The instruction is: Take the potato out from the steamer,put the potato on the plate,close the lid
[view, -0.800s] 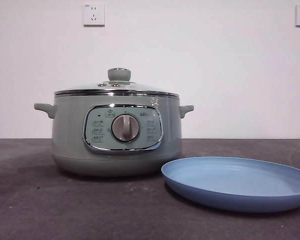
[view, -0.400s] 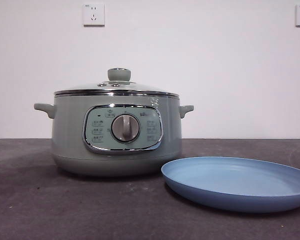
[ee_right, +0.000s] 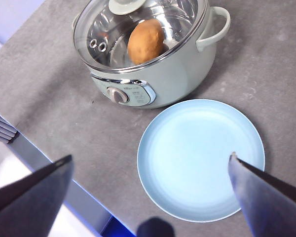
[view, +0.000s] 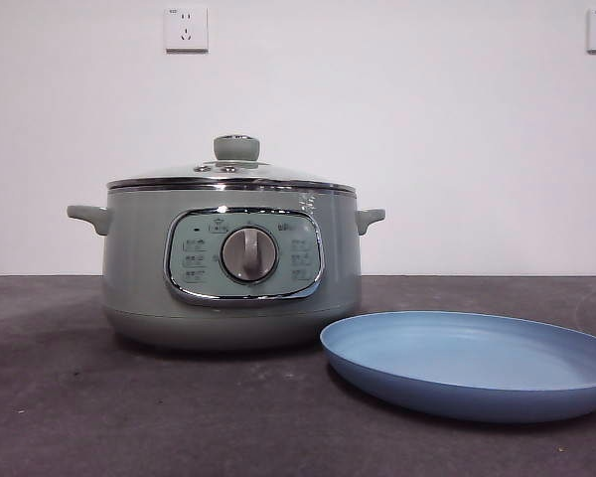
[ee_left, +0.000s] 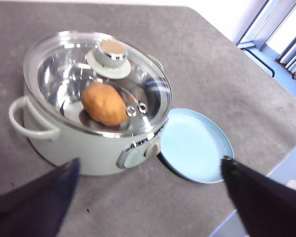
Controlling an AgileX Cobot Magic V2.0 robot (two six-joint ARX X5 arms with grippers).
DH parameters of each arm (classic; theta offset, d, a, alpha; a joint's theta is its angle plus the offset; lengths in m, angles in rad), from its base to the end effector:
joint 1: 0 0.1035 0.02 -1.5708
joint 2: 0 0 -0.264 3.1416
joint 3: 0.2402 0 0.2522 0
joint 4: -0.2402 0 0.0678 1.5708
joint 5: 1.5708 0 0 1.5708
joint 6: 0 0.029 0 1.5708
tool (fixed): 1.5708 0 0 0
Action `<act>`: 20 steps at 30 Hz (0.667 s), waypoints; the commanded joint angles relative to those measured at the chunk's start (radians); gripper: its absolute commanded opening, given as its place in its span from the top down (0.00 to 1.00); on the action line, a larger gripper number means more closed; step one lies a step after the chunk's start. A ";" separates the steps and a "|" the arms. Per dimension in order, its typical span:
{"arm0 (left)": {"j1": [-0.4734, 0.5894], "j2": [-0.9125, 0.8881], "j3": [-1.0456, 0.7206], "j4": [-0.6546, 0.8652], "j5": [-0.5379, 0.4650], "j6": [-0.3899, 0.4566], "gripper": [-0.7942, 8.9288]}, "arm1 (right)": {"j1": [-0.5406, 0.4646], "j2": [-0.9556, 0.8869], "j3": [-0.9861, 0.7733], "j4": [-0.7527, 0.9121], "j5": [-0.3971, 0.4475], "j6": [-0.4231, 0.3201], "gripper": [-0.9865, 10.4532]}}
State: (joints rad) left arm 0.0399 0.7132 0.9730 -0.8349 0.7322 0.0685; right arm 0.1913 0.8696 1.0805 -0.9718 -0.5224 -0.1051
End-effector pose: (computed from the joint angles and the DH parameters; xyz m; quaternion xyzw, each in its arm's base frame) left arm 0.1173 -0.0147 0.3485 -0.0758 0.2514 -0.3342 0.9052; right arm 0.1386 0.0416 0.3511 0.0154 0.3487 0.3431 0.8720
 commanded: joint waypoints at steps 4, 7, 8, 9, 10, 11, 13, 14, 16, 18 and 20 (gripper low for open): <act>-0.031 0.025 0.004 0.081 -0.009 0.010 0.18 | 0.002 0.001 0.003 0.008 0.000 0.003 0.34; -0.067 0.073 0.004 0.126 -0.044 0.010 0.18 | 0.002 0.001 0.003 0.012 0.000 0.004 0.34; -0.082 0.090 0.005 0.137 -0.054 0.010 0.18 | 0.002 0.001 0.003 0.012 0.000 0.004 0.34; -0.097 0.109 0.008 0.148 -0.061 0.010 0.18 | 0.002 0.001 0.003 0.012 0.000 0.005 0.34; -0.119 0.137 0.014 0.166 -0.079 0.010 0.18 | 0.002 0.001 0.003 0.013 0.000 0.007 0.34; -0.137 0.158 0.018 0.182 -0.093 0.010 0.18 | 0.002 0.001 0.003 0.014 0.000 0.006 0.34; -0.179 0.212 0.036 0.218 -0.137 0.010 0.18 | 0.002 0.001 0.003 0.014 0.000 0.007 0.34; -0.196 0.237 0.045 0.233 -0.157 0.010 0.18 | 0.002 0.001 0.003 0.014 0.000 0.007 0.34; -0.235 0.298 0.073 0.261 -0.195 0.011 0.18 | 0.002 0.001 0.003 0.014 0.000 0.007 0.34; -0.262 0.355 0.101 0.288 -0.225 0.011 0.18 | 0.002 0.002 0.003 0.014 0.000 0.007 0.34; -0.286 0.430 0.141 0.318 -0.252 0.011 0.18 | 0.002 0.003 0.003 0.014 0.000 0.007 0.34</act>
State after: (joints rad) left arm -0.2375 1.1095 1.1072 -0.5278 0.4904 0.0715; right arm 0.1913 0.8703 1.0805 -0.9642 -0.5220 -0.1013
